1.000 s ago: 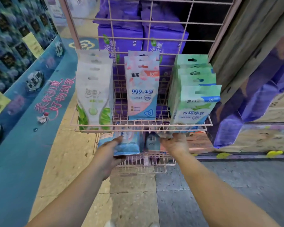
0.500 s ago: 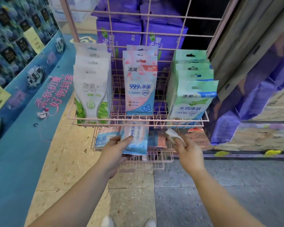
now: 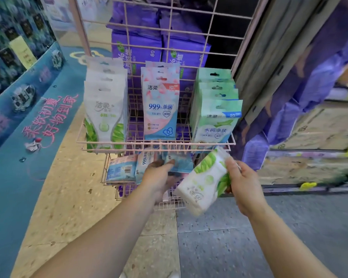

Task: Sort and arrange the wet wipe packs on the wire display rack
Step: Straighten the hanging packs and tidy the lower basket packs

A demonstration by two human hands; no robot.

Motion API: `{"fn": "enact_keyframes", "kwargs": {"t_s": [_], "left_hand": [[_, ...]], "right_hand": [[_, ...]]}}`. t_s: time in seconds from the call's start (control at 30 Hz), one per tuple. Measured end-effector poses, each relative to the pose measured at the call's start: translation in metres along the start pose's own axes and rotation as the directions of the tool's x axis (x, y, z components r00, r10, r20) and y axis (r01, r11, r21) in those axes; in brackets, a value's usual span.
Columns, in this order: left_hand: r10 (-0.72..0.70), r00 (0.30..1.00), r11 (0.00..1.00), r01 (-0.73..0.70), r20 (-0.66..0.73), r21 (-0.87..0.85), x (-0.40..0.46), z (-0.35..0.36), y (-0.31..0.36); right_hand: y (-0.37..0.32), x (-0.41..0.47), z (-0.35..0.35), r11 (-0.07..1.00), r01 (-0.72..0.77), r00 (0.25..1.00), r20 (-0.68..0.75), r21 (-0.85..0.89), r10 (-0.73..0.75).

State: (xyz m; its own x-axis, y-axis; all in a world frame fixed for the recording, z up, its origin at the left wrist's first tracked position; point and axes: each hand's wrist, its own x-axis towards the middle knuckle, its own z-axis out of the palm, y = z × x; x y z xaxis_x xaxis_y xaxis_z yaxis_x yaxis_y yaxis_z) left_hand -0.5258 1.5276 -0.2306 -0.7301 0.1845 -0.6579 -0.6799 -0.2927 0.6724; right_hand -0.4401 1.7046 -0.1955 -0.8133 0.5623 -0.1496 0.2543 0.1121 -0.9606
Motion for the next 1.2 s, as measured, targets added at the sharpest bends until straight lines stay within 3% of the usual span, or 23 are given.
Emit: {"fn": "enact_keyframes", "kwargs": {"t_s": [0.17,0.3,0.4,0.47,0.53,0.6,0.63,0.7,0.77,0.8,0.87,0.93,0.97,1.03,1.1,1.13,1.2], "left_hand": [[-0.088,0.955,0.959,0.005,0.282,0.283,-0.035,-0.035,0.003],[-0.095,0.94,0.909,-0.052,0.329,0.413,-0.043,-0.059,0.004],[-0.023,0.963,0.87,-0.112,0.267,0.48,-0.051,-0.081,0.015],[0.089,0.975,0.856,-0.179,0.203,0.485,-0.064,-0.1,0.027],[0.218,0.962,0.86,-0.268,0.162,0.434,-0.079,-0.117,0.044],[0.328,0.933,0.856,-0.36,0.149,0.37,-0.097,-0.127,0.069],[0.389,0.91,0.837,-0.415,0.145,0.356,-0.104,-0.129,0.084],[0.539,0.827,0.723,-0.55,0.156,0.417,-0.117,-0.125,0.119],[0.679,0.702,0.514,-0.665,0.218,0.542,-0.131,-0.116,0.156],[0.732,0.627,0.393,-0.708,0.265,0.587,-0.136,-0.11,0.173],[0.808,0.474,0.173,-0.758,0.349,0.628,-0.143,-0.098,0.202],[0.845,0.351,-0.001,-0.754,0.404,0.657,-0.138,-0.09,0.22],[0.843,0.329,-0.042,-0.747,0.425,0.663,-0.132,-0.087,0.224],[0.792,0.412,-0.04,-0.7,0.45,0.713,-0.114,-0.086,0.221],[0.764,0.475,-0.081,-0.601,0.437,0.795,-0.093,-0.092,0.206],[0.774,0.507,-0.017,-0.583,0.38,0.813,-0.084,-0.097,0.197],[0.769,0.609,0.247,-0.562,0.193,0.789,-0.07,-0.111,0.184]], "right_hand": [[0.002,-0.003,0.026,0.999,-0.004,0.993,0.115,0.033,0.0],[-0.006,-0.014,0.056,0.997,-0.053,0.982,0.184,0.059,0.041],[-0.008,-0.023,0.065,0.972,-0.188,0.943,0.304,0.142,0.137],[-0.011,-0.029,0.062,0.954,-0.263,0.869,0.464,0.144,0.17],[-0.019,-0.033,0.055,0.964,-0.266,0.715,0.675,0.023,0.181],[-0.035,-0.037,0.057,0.982,-0.115,0.508,0.84,-0.152,0.19],[-0.047,-0.042,0.063,0.98,0.013,0.475,0.864,-0.197,0.167],[-0.072,-0.048,0.083,0.98,0.143,0.524,0.851,-0.138,0.043],[-0.095,-0.05,0.107,0.984,0.176,0.646,0.751,0.025,-0.135],[-0.105,-0.049,0.118,0.963,0.267,0.695,0.683,0.047,-0.226],[-0.121,-0.044,0.138,0.872,0.487,0.734,0.567,-0.055,-0.374],[-0.133,-0.039,0.155,0.809,0.568,0.765,0.461,-0.153,-0.45],[-0.135,-0.035,0.163,0.794,0.573,0.783,0.42,-0.202,-0.458],[-0.137,-0.029,0.176,0.697,0.552,0.82,0.451,-0.458,-0.353],[-0.136,-0.027,0.184,0.511,0.513,0.839,0.53,-0.69,-0.125],[-0.134,-0.026,0.185,0.464,0.501,0.836,0.548,-0.731,-0.04],[-0.133,-0.023,0.184,0.437,0.499,0.83,0.558,-0.749,0.01]]}}
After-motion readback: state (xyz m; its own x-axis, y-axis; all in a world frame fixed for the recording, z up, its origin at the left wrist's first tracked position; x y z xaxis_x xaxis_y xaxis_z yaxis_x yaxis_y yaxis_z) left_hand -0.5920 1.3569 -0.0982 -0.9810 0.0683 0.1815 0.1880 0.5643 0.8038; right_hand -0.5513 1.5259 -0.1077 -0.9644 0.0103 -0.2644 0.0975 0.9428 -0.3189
